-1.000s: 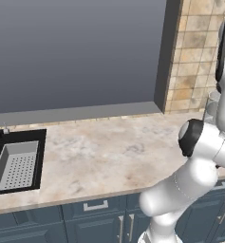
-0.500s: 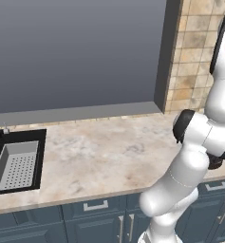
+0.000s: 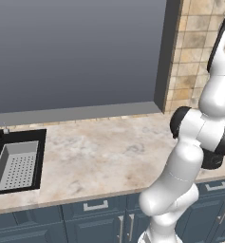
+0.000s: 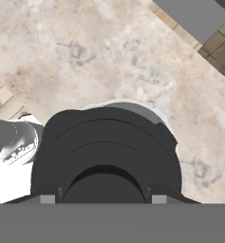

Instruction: Grab the lime and lemon from the fridge, place them in the blender, close the lid, and turn on the blender to create a marinade.

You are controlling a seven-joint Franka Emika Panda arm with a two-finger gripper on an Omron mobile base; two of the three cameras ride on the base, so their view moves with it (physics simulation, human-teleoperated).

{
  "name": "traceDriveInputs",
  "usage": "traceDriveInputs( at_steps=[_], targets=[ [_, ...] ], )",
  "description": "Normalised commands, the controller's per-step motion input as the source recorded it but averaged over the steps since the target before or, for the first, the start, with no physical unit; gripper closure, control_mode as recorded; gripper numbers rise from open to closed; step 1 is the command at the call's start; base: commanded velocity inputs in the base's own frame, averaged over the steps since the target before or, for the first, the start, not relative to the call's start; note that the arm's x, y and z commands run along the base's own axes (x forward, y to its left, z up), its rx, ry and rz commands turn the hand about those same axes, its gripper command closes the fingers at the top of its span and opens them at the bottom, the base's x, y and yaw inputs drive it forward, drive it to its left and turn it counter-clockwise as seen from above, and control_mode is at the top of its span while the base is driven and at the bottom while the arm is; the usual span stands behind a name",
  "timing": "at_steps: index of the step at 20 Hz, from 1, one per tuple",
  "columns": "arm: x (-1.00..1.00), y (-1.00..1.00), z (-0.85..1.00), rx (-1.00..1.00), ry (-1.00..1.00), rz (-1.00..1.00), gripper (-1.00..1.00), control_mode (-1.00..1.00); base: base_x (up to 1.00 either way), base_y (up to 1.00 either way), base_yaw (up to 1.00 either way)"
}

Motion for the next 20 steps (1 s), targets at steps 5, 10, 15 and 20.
traceDriveInputs(
  at_steps=[5,10,15,20],
  targets=[
    [0.08,0.07,-0.04,0.0,0.0,0.0,1.0,-1.0,0.0,0.0,0.0],
    [0.07,0.05,-0.1,0.0,0.0,0.0,1.0,-1.0,0.0,0.0,0.0],
    [0.0,0.04,-0.2,0.0,0.0,0.0,1.0,-1.0,0.0,0.0,0.0],
    [0.08,0.0,-0.11,0.0,0.0,0.0,1.0,-1.0,0.0,0.0,0.0]
  ],
)
